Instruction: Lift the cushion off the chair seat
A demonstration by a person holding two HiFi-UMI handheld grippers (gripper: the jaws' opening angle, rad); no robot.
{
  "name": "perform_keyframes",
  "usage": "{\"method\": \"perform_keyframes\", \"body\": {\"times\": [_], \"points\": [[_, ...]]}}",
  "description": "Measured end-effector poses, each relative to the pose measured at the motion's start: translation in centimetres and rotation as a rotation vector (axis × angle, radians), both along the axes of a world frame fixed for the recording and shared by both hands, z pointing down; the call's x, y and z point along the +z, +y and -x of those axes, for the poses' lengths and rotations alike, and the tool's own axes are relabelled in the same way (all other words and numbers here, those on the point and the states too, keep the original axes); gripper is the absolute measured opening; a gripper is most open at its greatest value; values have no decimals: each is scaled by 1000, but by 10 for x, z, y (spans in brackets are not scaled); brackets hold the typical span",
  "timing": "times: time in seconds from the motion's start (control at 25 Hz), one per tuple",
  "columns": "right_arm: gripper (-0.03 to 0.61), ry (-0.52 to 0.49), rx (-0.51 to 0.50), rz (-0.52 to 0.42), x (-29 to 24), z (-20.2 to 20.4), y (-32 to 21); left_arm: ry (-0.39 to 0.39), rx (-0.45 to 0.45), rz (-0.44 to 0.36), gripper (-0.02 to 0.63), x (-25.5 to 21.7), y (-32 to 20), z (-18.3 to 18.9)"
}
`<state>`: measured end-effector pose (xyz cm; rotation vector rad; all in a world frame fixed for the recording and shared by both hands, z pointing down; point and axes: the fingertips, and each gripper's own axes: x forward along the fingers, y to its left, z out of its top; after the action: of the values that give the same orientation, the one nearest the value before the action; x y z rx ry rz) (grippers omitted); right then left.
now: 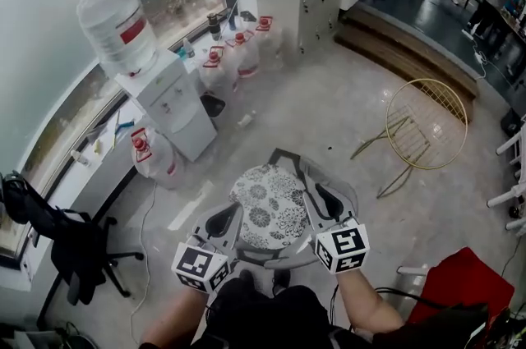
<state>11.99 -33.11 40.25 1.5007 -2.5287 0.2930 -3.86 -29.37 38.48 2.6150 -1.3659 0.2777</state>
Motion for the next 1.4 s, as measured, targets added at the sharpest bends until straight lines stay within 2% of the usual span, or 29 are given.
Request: {"method": "perform_keyframes", "body": {"times": [0.24, 0.6, 0.72, 0.88, 1.04, 1.16, 1.24, 1.4], "points": [[164, 18, -1, 71, 49, 13, -40, -33, -7, 91, 8, 55, -35, 12], [219, 14, 135, 313, 173, 30, -83, -109, 39, 263, 14, 171, -64, 42], [235, 21, 192, 375, 211, 28, -92, -125, 53, 320, 94, 204, -71, 50], [243, 36, 237, 445, 253, 25, -98, -157, 81, 383, 109, 245, -75, 54], [255, 39, 264, 519, 306, 17, -100, -226, 94, 425, 143, 293, -79, 52], [264, 23, 295, 577, 348, 8, -98, -297, 113, 477, 187, 338, -75, 48], [272, 16, 320, 617, 370, 5, -100, -336, 135, 522, 242, 365, -70, 48], [287, 8, 363, 681, 404, 2, -105, -384, 149, 575, 264, 400, -68, 52]]}}
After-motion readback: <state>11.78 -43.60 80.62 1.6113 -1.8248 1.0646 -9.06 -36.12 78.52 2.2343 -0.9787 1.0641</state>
